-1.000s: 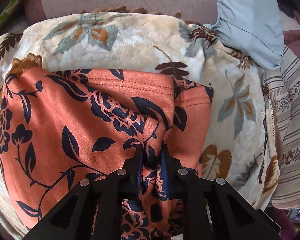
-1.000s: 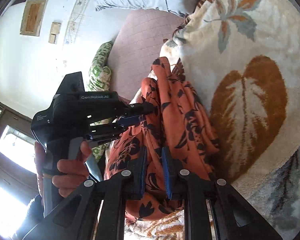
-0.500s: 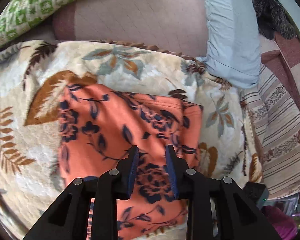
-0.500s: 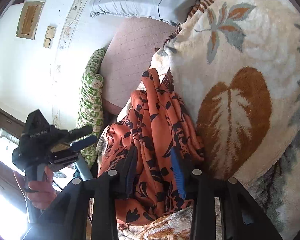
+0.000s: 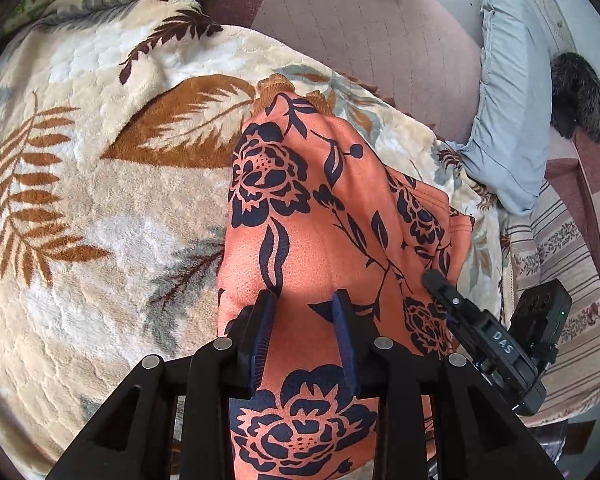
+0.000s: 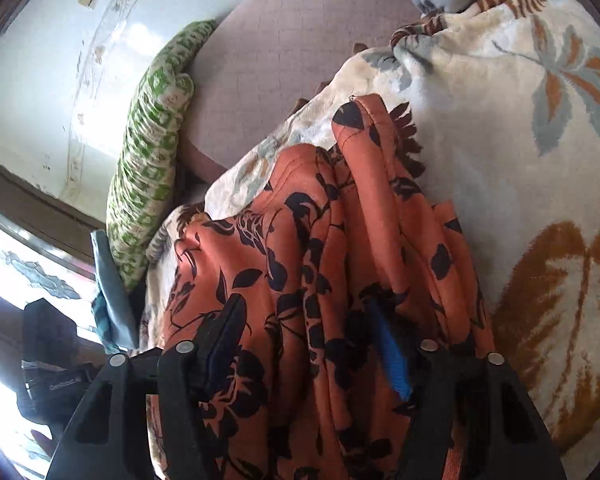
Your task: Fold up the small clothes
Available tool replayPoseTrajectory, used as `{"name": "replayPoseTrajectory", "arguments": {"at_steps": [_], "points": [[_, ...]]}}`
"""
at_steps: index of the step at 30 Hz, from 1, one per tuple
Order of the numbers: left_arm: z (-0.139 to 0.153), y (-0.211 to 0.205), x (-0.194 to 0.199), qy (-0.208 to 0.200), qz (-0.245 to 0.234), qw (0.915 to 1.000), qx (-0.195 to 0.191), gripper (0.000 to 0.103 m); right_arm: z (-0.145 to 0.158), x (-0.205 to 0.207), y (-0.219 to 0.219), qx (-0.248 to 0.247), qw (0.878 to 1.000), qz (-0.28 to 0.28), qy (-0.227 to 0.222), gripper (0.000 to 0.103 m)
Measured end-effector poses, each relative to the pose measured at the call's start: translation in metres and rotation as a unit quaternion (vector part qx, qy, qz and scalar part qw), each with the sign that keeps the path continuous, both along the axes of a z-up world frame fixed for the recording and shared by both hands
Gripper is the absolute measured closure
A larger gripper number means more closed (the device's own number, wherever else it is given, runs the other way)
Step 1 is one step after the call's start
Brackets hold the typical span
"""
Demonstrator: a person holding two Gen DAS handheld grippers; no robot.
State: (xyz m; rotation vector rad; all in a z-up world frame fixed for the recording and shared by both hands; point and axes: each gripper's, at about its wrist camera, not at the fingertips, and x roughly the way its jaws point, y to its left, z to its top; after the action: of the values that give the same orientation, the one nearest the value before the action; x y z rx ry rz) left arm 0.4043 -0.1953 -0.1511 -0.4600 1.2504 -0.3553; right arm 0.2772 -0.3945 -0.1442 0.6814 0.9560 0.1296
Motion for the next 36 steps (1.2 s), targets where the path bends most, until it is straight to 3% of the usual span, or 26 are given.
{"name": "replayPoseTrajectory", "arguments": {"at_steps": [1,4,6,8,13,17,19,23,25,28,31,32,33,34,36], "points": [[0.004,0.0,-0.002,-0.004,0.0,1.0,-0.009,0.079,0.005,0.002,0.005,-0.007,1.0,0.018,-0.003,0.09],[0.02,-0.003,-0.011,-0.024,-0.014,0.9987,-0.042,0.085,0.037,-0.006,0.005,-0.009,0.999,0.025,-0.04,0.091],[0.028,-0.012,-0.016,-0.047,-0.023,0.9986,-0.007,0.084,0.061,-0.015,-0.005,0.003,0.997,0.014,-0.073,0.092],[0.027,-0.021,-0.018,-0.058,-0.026,0.9974,0.035,0.084,0.073,-0.017,-0.013,-0.026,0.996,0.008,-0.08,0.092],[-0.003,-0.034,-0.018,-0.034,-0.033,0.998,0.041,0.082,0.032,-0.013,-0.032,-0.092,0.996,-0.003,-0.008,0.092],[-0.011,-0.048,-0.021,-0.053,-0.05,0.9936,0.087,0.082,0.005,-0.018,-0.046,-0.066,0.998,-0.017,0.008,0.094],[0.0,-0.051,-0.029,-0.063,-0.06,0.9912,0.1,0.082,0.01,-0.023,-0.053,-0.033,0.999,-0.024,0.002,0.084],[0.023,-0.038,-0.054,-0.09,-0.055,0.9908,0.085,0.082,0.039,-0.055,-0.069,0.042,0.997,-0.032,-0.047,0.083],[0.027,-0.029,-0.069,-0.094,-0.042,0.9913,0.081,0.082,0.046,-0.072,-0.064,0.073,0.995,-0.015,-0.061,0.069],[0.019,-0.018,-0.087,-0.072,-0.035,0.9948,0.063,0.081,0.039,-0.082,-0.041,0.089,0.995,0.012,-0.031,0.046],[0.013,-0.013,-0.097,-0.062,-0.033,0.9954,0.066,0.081,0.013,-0.08,-0.028,0.097,0.995,0.008,0.012,0.046],[0.014,-0.014,-0.099,-0.059,-0.035,0.9951,0.071,0.081,0.004,-0.078,-0.025,0.114,0.993,0.011,0.023,0.047],[0.015,-0.015,-0.1,-0.055,-0.04,0.9953,0.069,0.081,0.001,-0.076,-0.022,0.119,0.992,0.015,0.027,0.067],[0.016,-0.017,-0.101,-0.052,-0.047,0.9955,0.065,0.08,0.006,-0.076,-0.018,0.114,0.993,0.024,0.018,0.094],[0.013,-0.019,-0.101,-0.047,-0.051,0.9954,0.067,0.08,0.029,-0.082,-0.008,0.062,0.997,0.038,-0.017,0.093]]}}
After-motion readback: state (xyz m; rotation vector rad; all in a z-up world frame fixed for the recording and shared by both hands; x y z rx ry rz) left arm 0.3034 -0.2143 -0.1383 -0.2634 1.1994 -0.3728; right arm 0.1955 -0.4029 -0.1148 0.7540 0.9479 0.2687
